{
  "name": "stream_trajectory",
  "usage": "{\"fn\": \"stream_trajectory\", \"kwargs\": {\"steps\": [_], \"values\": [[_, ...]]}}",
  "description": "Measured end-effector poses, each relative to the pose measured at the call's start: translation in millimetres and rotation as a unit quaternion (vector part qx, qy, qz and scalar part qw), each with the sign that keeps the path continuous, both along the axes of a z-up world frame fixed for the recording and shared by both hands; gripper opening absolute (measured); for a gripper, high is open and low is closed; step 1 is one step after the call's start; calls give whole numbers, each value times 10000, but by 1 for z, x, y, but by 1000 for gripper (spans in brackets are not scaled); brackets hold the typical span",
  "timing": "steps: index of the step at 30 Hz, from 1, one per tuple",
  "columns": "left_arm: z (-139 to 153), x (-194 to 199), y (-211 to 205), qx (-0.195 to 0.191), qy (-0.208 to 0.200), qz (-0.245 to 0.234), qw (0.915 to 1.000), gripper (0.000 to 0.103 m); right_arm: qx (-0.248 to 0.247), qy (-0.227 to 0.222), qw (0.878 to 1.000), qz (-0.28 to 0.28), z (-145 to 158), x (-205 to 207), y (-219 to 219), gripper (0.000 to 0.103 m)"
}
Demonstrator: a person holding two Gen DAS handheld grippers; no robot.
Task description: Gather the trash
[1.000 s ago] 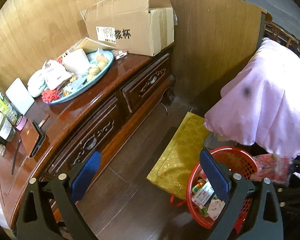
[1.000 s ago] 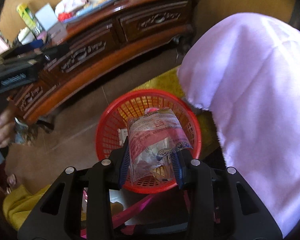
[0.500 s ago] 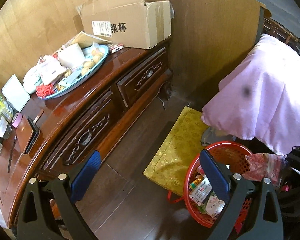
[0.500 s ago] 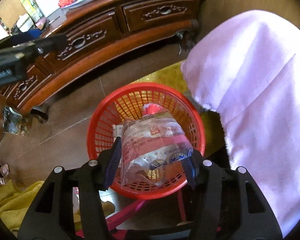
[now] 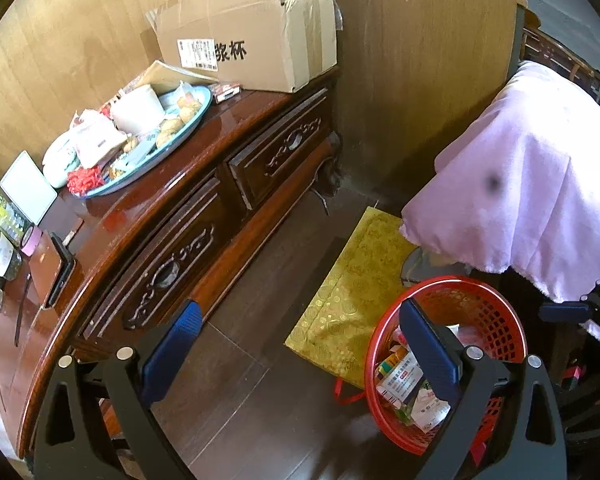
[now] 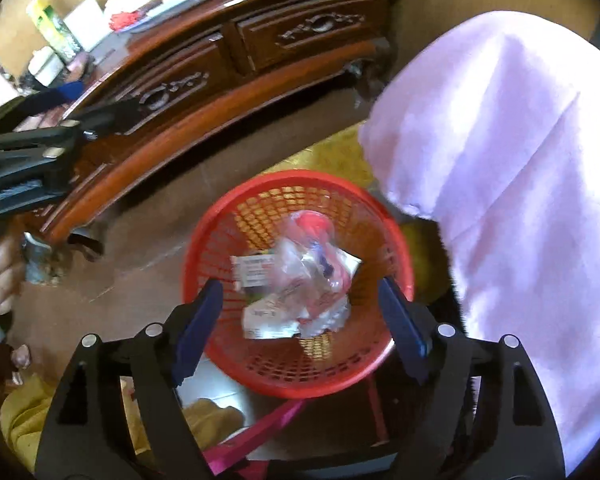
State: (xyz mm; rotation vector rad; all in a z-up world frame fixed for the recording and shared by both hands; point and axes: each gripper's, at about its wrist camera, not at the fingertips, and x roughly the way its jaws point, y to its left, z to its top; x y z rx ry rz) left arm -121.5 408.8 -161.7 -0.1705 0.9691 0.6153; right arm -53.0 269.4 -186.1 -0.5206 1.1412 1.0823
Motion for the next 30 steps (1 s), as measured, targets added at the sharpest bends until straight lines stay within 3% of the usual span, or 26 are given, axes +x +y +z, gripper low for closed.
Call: {"fn": "stream_trajectory", "kwargs": {"steps": [4, 13, 21, 26, 30], "values": [[-5, 0, 0, -51, 50, 12, 10000, 97, 243, 197, 9994, -142, 15, 3, -7, 77], [1, 4, -16, -36, 17, -215, 9998, 97, 792, -340, 9936, -725, 74, 15, -53, 77], [36, 9, -57, 433, 38, -666, 9968, 97, 1180, -568, 9836, -1241, 114, 23, -93, 77], [63, 4, -80, 796, 2, -774, 9938, 97, 1468, -674, 9786, -1277, 132, 18, -106, 77], [80, 2, -91, 728, -130, -885, 9933, 97, 1578, -720, 9759, -1322, 138, 9, -119, 77]]}}
